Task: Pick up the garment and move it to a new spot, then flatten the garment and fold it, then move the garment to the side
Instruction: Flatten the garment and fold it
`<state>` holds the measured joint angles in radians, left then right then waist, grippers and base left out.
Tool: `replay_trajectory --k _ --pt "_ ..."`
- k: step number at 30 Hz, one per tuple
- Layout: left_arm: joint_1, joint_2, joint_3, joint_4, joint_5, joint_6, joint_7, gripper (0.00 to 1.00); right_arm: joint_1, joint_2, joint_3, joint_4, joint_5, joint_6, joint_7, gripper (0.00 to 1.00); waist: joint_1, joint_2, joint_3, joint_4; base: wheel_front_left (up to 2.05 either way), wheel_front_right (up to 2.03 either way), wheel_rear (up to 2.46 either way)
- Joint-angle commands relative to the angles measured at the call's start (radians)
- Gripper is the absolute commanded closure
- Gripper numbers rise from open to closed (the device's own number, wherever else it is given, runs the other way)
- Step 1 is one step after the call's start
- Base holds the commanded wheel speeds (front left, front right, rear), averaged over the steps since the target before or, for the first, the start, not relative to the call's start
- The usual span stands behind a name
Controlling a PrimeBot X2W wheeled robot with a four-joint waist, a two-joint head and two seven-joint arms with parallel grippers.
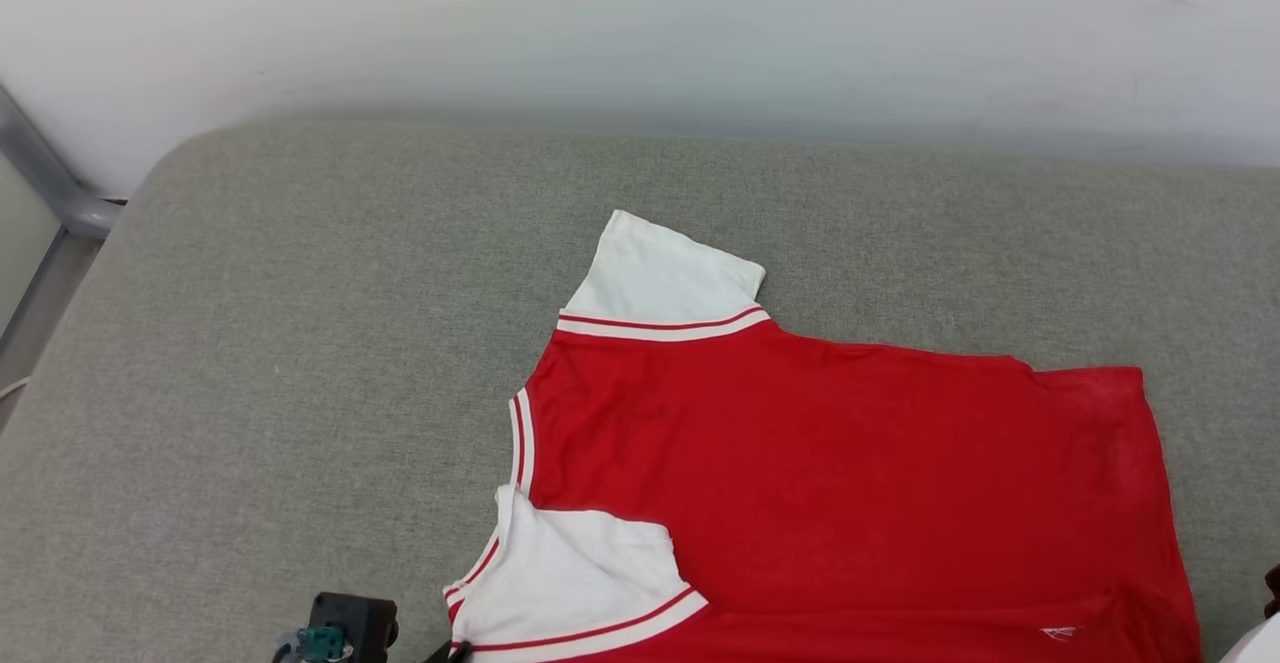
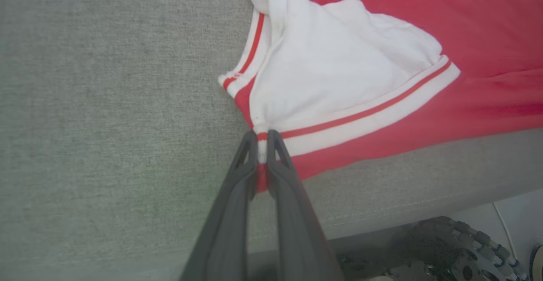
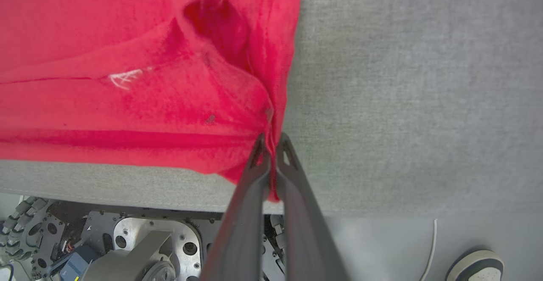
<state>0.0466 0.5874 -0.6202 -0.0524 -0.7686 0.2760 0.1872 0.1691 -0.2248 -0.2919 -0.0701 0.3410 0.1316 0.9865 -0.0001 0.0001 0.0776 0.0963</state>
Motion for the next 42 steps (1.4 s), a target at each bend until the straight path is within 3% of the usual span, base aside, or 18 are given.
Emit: replay_trajectory --k 1,13,14,15,16,17,25,35,42 --pt "0.0 -0.005 -0.004 0.014 0.007 0.004 -0.003 1.0 0.018 0.004 -0.005 0.002 -0.004 -0.002 0.001 1.0 0.0001 -0.0001 0.007 -0.002 0.0 0.0 0.0" --pt "-0.045 -0.033 -0.031 0.105 0.007 -0.036 -0.007 1.0 -0.014 0.012 0.046 0.083 -0.008 -0.002 -0.047 1.0 0.0001 -0.0001 0.029 -0.003 0.0 0.0 0.0" --pt "-0.045 -0.035 -0.031 0.109 0.005 -0.037 -0.008 0.94 -0.019 0.013 0.048 0.088 -0.003 -0.002 -0.054 1.0 0.0001 -0.0001 0.028 -0.003 0.0 0.0 0.0" --pt "-0.047 -0.037 -0.031 0.113 0.006 -0.037 -0.013 0.58 -0.027 0.012 0.05 0.09 0.0 -0.002 -0.065 0.69 0.0001 -0.0001 0.027 -0.003 0.0 0.0 0.0" --pt "-0.051 -0.038 -0.029 0.115 0.011 -0.037 -0.019 0.07 -0.032 0.009 0.052 0.094 0.001 -0.001 -0.075 0.0 0.0001 -0.0001 0.024 -0.004 0.0 0.0 0.0" --pt "-0.054 -0.038 -0.028 0.118 0.012 -0.035 -0.024 0.0 -0.034 0.006 0.054 0.096 0.003 -0.002 -0.085 0.0 0.0001 -0.0001 0.02 -0.004 0.0 0.0 0.0" --pt "-0.081 -0.034 0.001 0.095 0.047 -0.029 -0.112 0.0 -0.072 -0.027 0.083 0.056 0.03 -0.001 -0.23 0.0 0.0001 -0.0001 -0.022 -0.01 0.0 0.0 0.0" --pt "-0.119 -0.075 0.082 0.036 0.112 -0.033 -0.396 0.0 -0.131 -0.044 0.161 -0.019 0.036 -0.002 -0.662 0.0 0.0001 -0.0001 -0.067 -0.029 0.0 0.0 0.0" --pt "-0.108 -0.14 0.171 -0.009 0.222 -0.051 -0.453 0.0 -0.124 0.005 0.198 -0.009 -0.007 -0.002 -0.945 0.0 0.0001 -0.0001 -0.065 -0.038 0.0 0.0 0.0"
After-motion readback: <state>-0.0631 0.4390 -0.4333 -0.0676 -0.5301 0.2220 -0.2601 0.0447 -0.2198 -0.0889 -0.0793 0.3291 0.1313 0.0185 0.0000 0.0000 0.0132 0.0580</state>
